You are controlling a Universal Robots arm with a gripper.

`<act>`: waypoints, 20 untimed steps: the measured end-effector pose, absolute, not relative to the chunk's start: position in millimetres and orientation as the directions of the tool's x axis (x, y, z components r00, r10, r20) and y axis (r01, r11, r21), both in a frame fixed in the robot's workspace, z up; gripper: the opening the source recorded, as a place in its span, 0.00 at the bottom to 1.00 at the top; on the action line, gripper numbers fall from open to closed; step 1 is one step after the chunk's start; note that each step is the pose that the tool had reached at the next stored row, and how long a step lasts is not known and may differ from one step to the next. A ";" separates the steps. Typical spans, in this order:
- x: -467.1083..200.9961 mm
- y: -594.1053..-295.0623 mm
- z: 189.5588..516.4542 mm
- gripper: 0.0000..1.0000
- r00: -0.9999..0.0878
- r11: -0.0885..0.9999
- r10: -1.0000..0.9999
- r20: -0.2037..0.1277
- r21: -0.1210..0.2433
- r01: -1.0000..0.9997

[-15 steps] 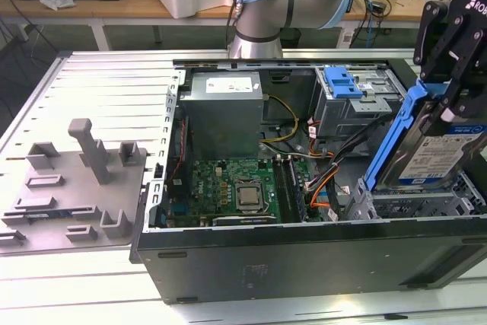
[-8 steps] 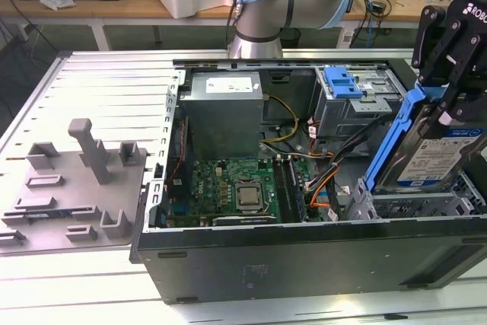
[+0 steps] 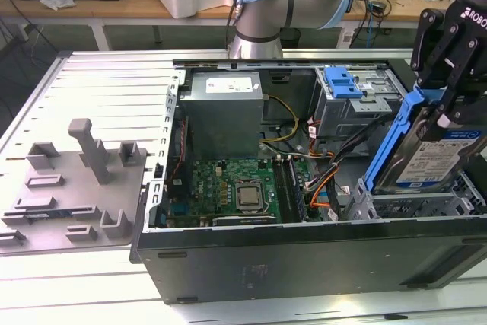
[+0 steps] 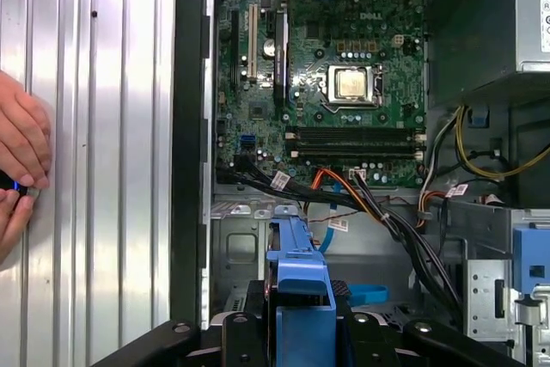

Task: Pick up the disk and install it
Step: 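Insert the disk into the insertion slot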

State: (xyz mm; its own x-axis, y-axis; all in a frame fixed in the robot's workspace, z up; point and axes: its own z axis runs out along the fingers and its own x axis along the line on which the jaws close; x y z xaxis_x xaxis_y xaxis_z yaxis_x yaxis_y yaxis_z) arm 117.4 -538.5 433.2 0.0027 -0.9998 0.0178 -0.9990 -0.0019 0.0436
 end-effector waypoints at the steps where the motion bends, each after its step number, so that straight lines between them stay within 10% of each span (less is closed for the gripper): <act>1: 117.4 -538.5 432.5 0.37 0.003 -0.002 -1.000 0.018 0.044 -0.999; 20: 117.4 -538.5 421.8 0.37 0.003 -0.002 -1.000 0.018 0.044 -0.999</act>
